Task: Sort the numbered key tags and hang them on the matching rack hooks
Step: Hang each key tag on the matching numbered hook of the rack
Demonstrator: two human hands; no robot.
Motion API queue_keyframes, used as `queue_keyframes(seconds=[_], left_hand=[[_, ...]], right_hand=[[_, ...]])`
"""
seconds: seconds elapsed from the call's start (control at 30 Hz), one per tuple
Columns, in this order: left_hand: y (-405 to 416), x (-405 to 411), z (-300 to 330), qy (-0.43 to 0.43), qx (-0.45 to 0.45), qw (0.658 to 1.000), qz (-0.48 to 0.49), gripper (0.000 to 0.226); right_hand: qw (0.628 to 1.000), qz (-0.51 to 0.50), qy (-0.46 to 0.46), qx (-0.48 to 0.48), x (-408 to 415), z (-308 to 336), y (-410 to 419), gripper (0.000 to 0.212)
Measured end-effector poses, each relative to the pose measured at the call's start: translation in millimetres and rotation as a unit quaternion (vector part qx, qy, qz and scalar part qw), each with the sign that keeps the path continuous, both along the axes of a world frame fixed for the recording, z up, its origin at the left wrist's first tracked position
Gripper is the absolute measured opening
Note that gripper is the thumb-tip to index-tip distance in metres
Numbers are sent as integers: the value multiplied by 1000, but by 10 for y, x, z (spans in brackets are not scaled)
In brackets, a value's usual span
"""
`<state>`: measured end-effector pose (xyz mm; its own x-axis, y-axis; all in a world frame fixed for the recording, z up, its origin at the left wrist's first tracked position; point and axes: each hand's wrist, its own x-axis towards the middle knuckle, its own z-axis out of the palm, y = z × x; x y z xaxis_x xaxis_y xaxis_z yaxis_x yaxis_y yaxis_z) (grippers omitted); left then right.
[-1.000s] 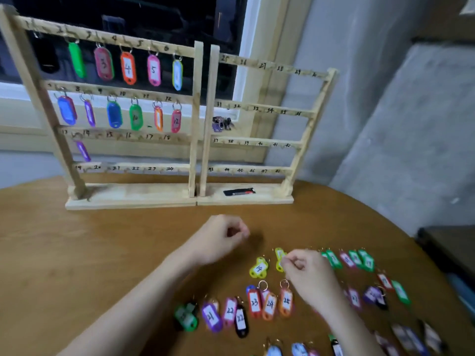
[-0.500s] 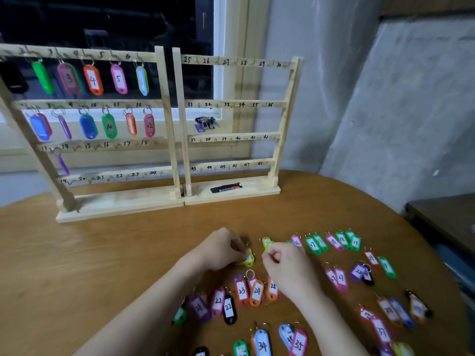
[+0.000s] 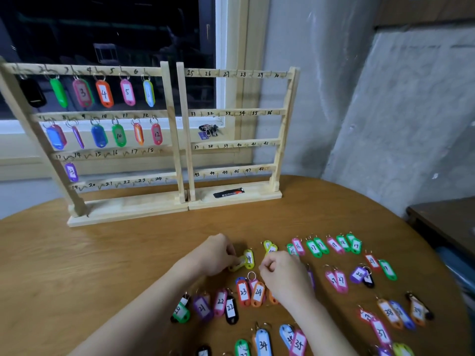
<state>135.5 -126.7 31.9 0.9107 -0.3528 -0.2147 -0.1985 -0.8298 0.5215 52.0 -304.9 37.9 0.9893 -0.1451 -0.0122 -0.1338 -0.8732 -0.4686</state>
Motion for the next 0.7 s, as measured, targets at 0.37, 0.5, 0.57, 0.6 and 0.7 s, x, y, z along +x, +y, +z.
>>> queue_keyframes(seconds=[0.37,0.5,0.57,0.6,0.7], left_hand=[[330,-174,20,70,-212,974,28,26],[328,-223,-1,62,-248,965,52,32],[355,-238,14,68,-267,959,62,37],[372,-243,14,72,-277,956,65,38],[403,-249,8,80,-312,944,74,44]], right_hand=[[996,1,-7,-89,245,90,275,30],[993,-13,13,-118,322,126,387,29],[992,-16,25,-120,365,138,410,25],[992,-14,35,-119,388,146,418,24],[990,-1,53,-128,459,181,438,21]])
